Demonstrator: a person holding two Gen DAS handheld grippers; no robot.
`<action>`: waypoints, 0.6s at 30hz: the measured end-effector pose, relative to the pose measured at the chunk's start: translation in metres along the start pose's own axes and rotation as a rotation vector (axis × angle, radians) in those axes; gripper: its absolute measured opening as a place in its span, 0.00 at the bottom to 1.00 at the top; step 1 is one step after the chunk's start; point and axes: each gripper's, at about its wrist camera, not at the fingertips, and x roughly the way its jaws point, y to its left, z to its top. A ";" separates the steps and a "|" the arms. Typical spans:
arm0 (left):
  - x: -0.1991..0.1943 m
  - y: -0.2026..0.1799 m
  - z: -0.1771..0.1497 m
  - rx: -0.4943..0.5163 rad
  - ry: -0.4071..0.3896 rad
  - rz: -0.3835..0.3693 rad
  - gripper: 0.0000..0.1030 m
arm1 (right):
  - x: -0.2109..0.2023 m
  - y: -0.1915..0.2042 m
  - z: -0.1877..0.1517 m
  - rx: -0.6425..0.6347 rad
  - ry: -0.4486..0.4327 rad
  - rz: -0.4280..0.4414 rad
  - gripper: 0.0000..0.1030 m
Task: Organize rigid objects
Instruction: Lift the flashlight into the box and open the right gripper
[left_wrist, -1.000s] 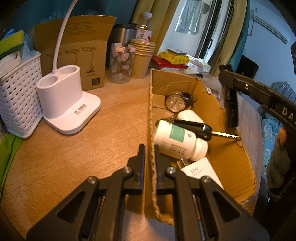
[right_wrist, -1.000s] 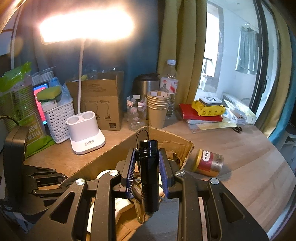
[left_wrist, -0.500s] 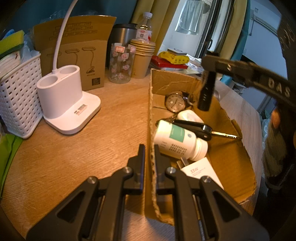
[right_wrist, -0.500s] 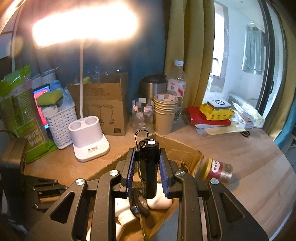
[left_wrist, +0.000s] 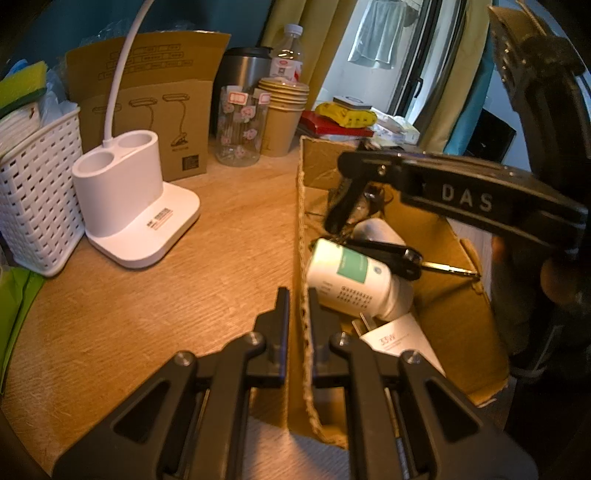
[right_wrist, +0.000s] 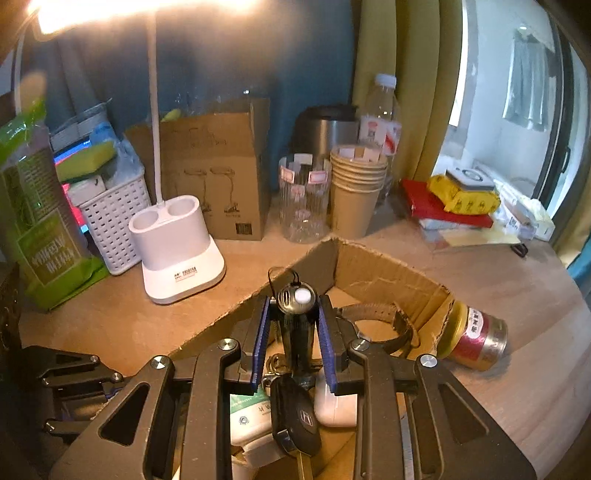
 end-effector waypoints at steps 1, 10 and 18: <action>0.000 0.000 0.000 0.001 0.000 0.001 0.08 | 0.000 -0.001 0.000 0.009 0.005 -0.001 0.26; 0.000 0.000 0.000 -0.004 -0.003 0.008 0.08 | 0.001 -0.008 -0.004 0.036 0.010 -0.011 0.34; 0.000 0.001 0.000 -0.006 -0.002 0.007 0.09 | -0.007 -0.012 -0.008 0.045 -0.013 -0.025 0.36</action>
